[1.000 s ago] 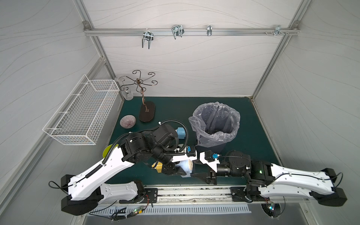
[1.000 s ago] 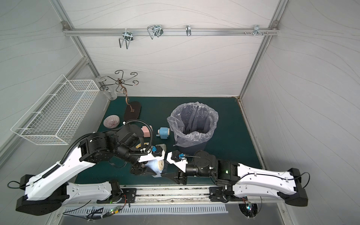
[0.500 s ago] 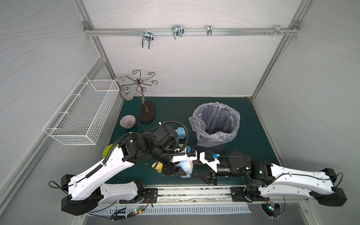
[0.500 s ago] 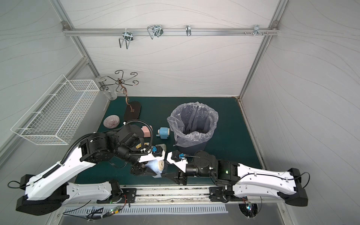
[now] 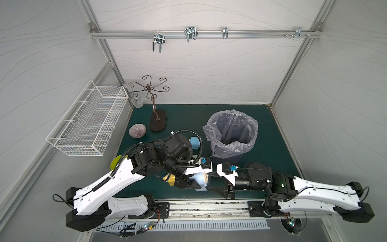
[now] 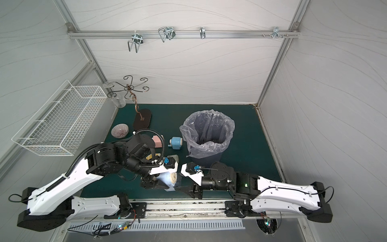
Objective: Take out the pencil sharpener tray and clean the shavings
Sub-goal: Open the container of the pencil sharpener.
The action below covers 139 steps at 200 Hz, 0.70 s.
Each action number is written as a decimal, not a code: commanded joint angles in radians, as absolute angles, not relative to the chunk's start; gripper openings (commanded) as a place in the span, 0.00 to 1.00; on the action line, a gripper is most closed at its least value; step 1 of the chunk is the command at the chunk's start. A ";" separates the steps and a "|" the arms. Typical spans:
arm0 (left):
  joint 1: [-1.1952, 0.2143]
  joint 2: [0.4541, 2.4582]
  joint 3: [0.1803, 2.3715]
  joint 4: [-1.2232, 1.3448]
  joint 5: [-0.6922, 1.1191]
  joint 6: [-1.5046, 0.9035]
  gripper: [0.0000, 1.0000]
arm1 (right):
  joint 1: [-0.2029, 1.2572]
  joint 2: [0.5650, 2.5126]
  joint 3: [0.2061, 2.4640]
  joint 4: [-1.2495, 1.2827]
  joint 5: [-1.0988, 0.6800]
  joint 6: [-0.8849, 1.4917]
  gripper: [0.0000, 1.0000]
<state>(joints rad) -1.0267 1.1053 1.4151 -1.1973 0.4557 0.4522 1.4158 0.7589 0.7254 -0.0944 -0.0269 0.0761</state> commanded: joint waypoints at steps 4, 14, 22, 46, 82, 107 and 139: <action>-1.032 1.088 1.408 -1.186 0.459 0.457 0.00 | 1.404 0.706 0.710 -0.106 0.007 0.041 0.00; -1.032 1.090 1.407 -1.186 0.458 0.459 0.00 | 1.400 0.697 0.708 -0.113 0.008 0.041 0.00; -1.032 1.092 1.409 -1.186 0.457 0.457 0.00 | 1.399 0.692 0.706 -0.117 0.005 0.043 0.00; -1.032 1.092 1.406 -1.181 0.456 0.458 0.00 | 1.398 0.681 0.703 -0.125 0.001 0.053 0.00; -1.033 1.081 1.399 -1.181 0.448 0.453 0.00 | 1.398 0.656 0.700 -0.142 0.000 0.048 0.00; -1.032 1.057 1.390 -1.180 0.438 0.448 0.00 | 1.399 0.640 0.692 -0.151 -0.013 0.053 0.00; -1.033 1.024 1.373 -1.183 0.419 0.439 0.00 | 1.399 0.623 0.680 -0.147 -0.037 0.066 0.00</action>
<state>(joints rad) -1.0286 1.0599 1.3697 -1.1988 0.4225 0.4477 1.4048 0.6434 0.6926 -0.1505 -0.0223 0.0563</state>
